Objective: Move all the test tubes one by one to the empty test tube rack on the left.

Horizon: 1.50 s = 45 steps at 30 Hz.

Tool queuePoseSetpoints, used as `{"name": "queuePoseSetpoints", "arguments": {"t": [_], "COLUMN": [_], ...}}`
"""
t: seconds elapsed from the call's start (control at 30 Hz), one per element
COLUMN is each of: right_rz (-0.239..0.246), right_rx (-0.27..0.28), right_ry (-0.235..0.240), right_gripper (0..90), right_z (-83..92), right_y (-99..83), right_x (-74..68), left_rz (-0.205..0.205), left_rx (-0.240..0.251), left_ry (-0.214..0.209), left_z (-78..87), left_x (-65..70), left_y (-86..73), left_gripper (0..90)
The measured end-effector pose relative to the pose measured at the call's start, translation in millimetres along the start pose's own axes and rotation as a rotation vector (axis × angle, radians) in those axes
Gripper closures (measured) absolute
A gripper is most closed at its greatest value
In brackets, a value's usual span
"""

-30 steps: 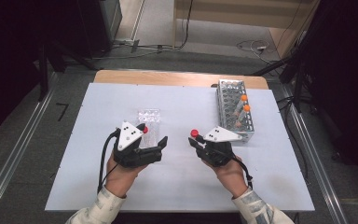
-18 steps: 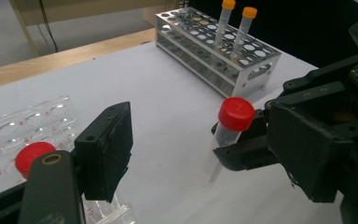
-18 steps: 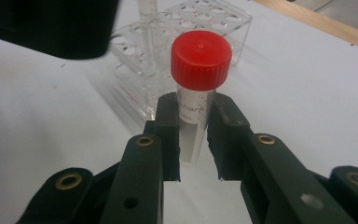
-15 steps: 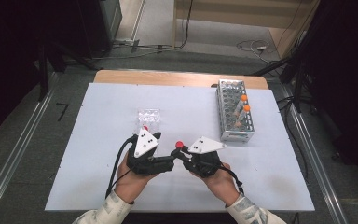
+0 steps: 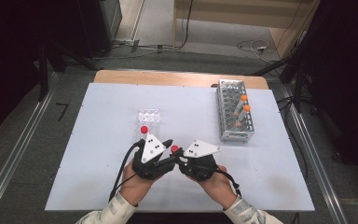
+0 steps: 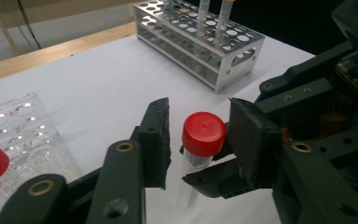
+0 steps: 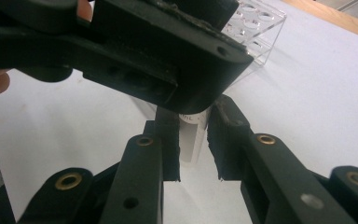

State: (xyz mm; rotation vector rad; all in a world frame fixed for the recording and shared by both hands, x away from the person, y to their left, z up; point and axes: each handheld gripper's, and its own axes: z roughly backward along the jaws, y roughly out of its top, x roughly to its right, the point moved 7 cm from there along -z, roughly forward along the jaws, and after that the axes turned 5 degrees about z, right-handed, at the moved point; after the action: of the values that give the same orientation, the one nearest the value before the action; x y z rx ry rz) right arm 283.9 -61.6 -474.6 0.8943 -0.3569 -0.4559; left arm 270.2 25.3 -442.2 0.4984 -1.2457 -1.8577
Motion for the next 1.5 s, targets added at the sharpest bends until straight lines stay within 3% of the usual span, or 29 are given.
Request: {"name": "queuePoseSetpoints", "arguments": {"t": [0.17,0.33,0.43,0.57,0.83,1.17,1.5], "right_rz": [-0.004,-0.004,-0.004,-0.006,-0.045,-0.082,-0.097], "right_rx": [-0.001,0.0,0.001,0.004,-0.006,-0.018,-0.042], "right_ry": [0.001,0.002,0.023,0.029,-0.004,-0.045,-0.06], "right_gripper": [72.3,71.3,52.5,40.6,34.6,25.3,18.3], "right_z": [0.5,0.5,-0.4,0.8,3.0,7.5,6.7], "right_y": [-0.1,-0.2,-0.3,-1.3,-9.6,-14.6,-18.7], "right_x": [0.3,0.8,1.0,5.5,19.8,32.1,35.9], "left_rz": [-0.005,0.004,0.021,0.063,0.107,0.131,0.134], "left_rx": [-0.004,-0.001,0.009,0.036,0.071,0.123,0.128], "left_ry": [-0.007,-0.018,-0.023,-0.036,0.002,0.027,0.096], "left_z": [-1.2,-0.7,2.7,16.6,41.2,63.7,68.5], "left_x": [1.2,-0.2,-4.0,-13.6,-37.6,-52.7,-70.7], "left_y": [-1.5,-1.1,1.7,12.8,27.3,40.8,40.0], "left_gripper": [68.8,69.6,69.9,69.9,69.9,69.9,69.9]}}
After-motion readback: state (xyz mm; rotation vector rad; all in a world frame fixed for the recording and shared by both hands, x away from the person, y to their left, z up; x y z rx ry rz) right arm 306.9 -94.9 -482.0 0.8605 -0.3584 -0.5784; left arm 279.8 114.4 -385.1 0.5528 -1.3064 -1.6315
